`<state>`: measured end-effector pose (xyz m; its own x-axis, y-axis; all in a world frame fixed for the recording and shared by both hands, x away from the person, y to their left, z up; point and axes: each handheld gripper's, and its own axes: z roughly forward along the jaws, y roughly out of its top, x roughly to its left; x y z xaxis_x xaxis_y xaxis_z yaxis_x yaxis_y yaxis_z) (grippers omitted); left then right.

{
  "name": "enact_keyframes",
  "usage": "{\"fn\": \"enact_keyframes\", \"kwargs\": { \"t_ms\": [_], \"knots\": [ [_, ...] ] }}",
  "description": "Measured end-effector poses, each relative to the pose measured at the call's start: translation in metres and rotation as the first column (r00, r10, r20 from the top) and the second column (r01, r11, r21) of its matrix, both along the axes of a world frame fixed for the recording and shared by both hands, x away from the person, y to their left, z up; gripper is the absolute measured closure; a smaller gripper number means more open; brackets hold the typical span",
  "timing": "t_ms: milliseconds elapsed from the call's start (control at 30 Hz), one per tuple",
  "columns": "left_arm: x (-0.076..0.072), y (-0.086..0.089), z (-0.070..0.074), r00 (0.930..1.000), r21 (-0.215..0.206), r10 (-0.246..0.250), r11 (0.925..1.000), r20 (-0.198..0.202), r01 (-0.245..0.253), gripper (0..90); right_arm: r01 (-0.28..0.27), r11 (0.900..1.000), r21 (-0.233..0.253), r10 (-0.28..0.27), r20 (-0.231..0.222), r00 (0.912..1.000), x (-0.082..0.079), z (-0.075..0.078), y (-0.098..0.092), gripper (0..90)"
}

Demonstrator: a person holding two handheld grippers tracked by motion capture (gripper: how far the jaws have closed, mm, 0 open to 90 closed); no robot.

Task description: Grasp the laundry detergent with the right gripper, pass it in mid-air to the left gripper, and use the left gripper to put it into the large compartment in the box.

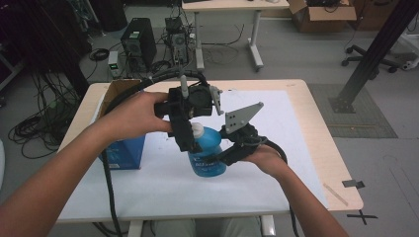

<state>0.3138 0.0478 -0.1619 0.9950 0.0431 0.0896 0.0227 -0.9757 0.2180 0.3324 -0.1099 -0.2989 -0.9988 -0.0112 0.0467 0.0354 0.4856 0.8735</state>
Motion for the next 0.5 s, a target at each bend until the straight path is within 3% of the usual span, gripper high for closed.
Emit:
{"fn": "enact_keyframes", "kwargs": {
  "t_ms": [500],
  "knots": [
    [0.005, -0.007, -0.019, 0.9999, 0.007, -0.003, 1.0000, -0.012, 0.003, 6.0, 0.007, 1.000, -0.003, -0.007, 0.001, 1.0000, 0.000, 0.002, -0.002, 44.5]
  ]
}}
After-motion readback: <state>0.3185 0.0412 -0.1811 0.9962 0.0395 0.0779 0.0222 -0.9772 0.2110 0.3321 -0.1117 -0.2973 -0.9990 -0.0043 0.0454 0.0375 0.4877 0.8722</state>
